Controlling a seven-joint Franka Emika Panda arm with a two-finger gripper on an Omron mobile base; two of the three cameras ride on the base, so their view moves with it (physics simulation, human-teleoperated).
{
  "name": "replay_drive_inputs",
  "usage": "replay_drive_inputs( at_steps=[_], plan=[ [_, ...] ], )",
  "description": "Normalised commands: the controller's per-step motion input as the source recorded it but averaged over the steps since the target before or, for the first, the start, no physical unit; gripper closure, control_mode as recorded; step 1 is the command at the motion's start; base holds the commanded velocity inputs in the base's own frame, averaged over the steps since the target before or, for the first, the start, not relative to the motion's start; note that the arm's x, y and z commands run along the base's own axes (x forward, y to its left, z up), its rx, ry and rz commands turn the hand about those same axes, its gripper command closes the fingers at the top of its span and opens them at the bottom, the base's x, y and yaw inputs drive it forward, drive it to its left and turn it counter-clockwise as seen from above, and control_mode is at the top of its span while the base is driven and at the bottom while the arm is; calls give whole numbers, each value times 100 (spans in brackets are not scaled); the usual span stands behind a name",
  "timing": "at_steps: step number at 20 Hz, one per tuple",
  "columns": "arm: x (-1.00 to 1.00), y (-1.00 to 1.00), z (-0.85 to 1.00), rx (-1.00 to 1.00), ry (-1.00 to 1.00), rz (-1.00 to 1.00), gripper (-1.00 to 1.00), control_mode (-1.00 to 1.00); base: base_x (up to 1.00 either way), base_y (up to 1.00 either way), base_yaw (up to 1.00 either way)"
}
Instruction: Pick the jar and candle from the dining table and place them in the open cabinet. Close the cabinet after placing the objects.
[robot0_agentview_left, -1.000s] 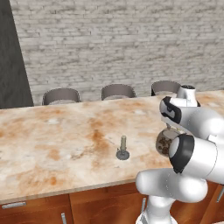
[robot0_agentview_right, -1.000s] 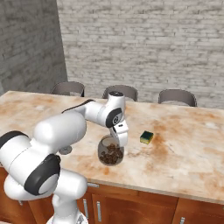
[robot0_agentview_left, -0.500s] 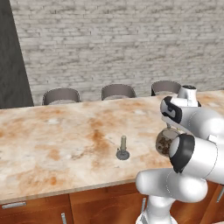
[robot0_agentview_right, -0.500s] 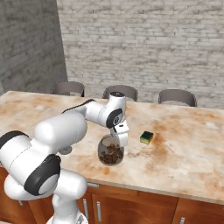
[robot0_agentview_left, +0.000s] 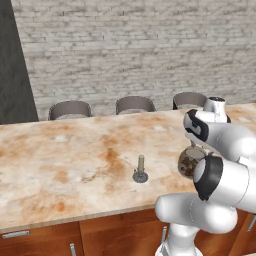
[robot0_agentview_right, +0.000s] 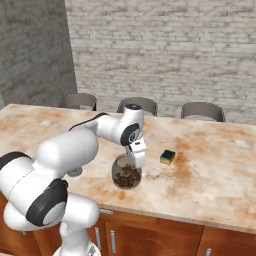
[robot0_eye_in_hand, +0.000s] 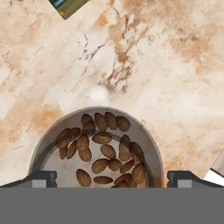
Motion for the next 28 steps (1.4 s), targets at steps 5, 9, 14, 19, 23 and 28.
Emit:
replay_drive_inputs(
  at_steps=[5,9,14,19,23,28],
  plan=[
    [-19,2,-3,1,2,-3,-100,-100,0,0,0],
    [-9,0,-10,0,0,-1,-100,-100,0,0,0],
    [2,1,-20,0,14,-1,-100,-100,0,0,0],
    [10,0,-24,0,16,0,-100,-100,0,0,0],
    [6,0,-22,0,9,0,-100,-100,0,0,0],
    [0,0,-27,0,3,0,-100,-100,0,0,0]
  ],
)
